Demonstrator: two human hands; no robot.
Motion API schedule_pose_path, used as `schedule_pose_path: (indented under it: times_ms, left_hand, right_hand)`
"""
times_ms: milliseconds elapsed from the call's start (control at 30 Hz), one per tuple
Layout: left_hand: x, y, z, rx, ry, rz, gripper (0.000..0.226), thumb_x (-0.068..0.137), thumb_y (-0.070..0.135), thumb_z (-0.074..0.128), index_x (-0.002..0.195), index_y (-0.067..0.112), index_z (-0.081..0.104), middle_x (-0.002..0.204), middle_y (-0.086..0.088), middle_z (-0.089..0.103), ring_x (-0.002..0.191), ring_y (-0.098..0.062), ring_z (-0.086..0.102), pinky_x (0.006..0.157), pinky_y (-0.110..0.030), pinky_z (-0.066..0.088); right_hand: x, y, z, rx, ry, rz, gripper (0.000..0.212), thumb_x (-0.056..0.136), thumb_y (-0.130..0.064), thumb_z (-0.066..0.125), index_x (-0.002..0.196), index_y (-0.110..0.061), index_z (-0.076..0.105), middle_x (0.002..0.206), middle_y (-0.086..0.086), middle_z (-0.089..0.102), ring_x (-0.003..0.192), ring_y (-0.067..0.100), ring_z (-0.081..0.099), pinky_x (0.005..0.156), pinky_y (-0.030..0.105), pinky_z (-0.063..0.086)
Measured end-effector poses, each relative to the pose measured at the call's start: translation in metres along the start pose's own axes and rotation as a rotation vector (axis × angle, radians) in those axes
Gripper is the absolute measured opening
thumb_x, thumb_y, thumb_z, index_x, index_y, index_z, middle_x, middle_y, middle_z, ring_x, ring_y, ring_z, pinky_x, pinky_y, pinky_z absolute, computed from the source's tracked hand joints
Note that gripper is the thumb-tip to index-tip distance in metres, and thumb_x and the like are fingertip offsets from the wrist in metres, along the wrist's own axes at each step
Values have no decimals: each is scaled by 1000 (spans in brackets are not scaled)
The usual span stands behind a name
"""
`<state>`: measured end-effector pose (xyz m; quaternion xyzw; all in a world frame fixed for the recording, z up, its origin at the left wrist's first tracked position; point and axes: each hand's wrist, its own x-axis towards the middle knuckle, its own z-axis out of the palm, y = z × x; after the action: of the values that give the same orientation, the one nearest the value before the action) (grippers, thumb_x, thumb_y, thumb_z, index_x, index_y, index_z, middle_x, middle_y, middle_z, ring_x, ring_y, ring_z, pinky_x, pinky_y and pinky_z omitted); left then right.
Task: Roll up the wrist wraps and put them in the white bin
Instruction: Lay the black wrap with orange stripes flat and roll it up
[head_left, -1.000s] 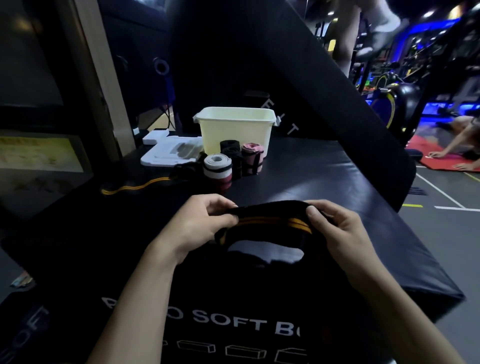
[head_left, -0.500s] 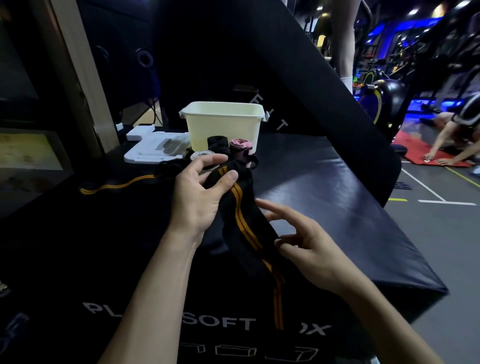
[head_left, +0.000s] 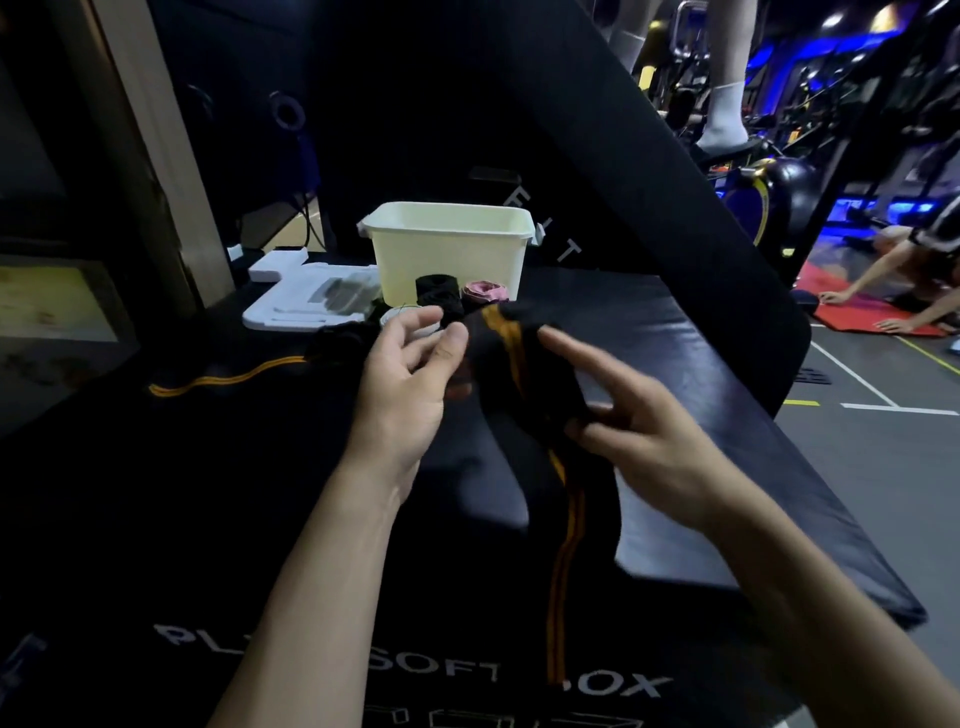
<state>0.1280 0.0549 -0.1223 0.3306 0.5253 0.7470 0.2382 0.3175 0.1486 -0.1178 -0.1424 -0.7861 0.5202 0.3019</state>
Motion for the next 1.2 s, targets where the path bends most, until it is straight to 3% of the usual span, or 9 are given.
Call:
schedule_pose_path:
  times_ms: [133, 233, 400, 633, 733, 833, 1000, 1100, 1200]
  left_hand:
    - [-3, -11, 9, 152, -186, -65, 22, 101, 22, 64, 121, 25, 58, 109, 0, 72, 89, -11, 71, 80, -30, 57]
    - [-5, -30, 16, 400, -371, -50, 27, 94, 31, 74, 112, 39, 56, 106, 6, 72, 90, -10, 71, 86, -38, 58]
    - [-3, -38, 31, 607, -576, -36, 23, 93, 25, 74, 96, 38, 55, 105, 9, 69, 79, -3, 66, 75, -36, 60]
    - [-3, -46, 40, 751, -712, -61, 26, 96, 33, 69, 114, 50, 62, 119, 15, 64, 93, 0, 67, 95, -30, 55]
    - [-4, -50, 43, 808, -792, -10, 33, 97, 38, 66, 127, 53, 61, 121, 19, 57, 105, -1, 59, 101, -31, 50]
    - [-8, -51, 49, 974, -862, 36, 31, 100, 40, 61, 129, 51, 62, 140, 19, 46, 130, -9, 40, 116, -36, 35]
    - [-14, -43, 54, 1087, -913, 68, 23, 102, 37, 58, 123, 43, 67, 152, 17, 36, 134, -12, 29, 116, -36, 25]
    - [-22, -39, 54, 1081, -885, 69, 24, 103, 30, 56, 121, 41, 66, 152, 21, 33, 136, -11, 25, 117, -37, 24]
    - [-33, -34, 51, 1046, -862, 90, 38, 99, 15, 52, 124, 40, 66, 152, 26, 32, 139, -5, 21, 117, -35, 22]
  right_hand:
    - [40, 7, -41, -43, 156, 5, 87, 84, 26, 48, 148, -33, 48, 134, -15, 65, 110, 19, 60, 88, 43, 50]
    - [63, 15, -65, -128, 230, 7, 84, 82, 24, 50, 152, -24, 45, 146, -7, 56, 134, 14, 53, 112, 38, 44]
    - [88, 37, -88, -183, 280, 85, 85, 82, 21, 47, 152, -27, 45, 149, -7, 51, 119, 7, 55, 74, 11, 46]
    - [121, 55, -106, -105, 349, 124, 82, 82, 27, 45, 155, -12, 39, 157, 0, 42, 143, 6, 37, 116, 22, 34]
    - [136, 65, -112, -106, 327, 203, 79, 87, 23, 47, 156, -16, 38, 157, -1, 40, 129, 6, 48, 90, 11, 47]
    - [137, 88, -110, -390, 215, 385, 76, 90, 13, 55, 157, -16, 35, 154, 8, 44, 124, 20, 54, 75, 11, 45]
    - [117, 114, -108, -784, 186, 272, 56, 95, -25, 68, 148, -23, 49, 152, 8, 42, 140, 26, 42, 114, 34, 35]
    - [108, 106, -103, -810, 197, 132, 40, 92, -49, 66, 127, -31, 67, 132, 1, 54, 125, 21, 52, 103, 39, 45]
    - [102, 98, -99, -950, -2, 153, 39, 89, -57, 64, 118, -32, 72, 117, 0, 62, 114, 25, 58, 95, 42, 49]
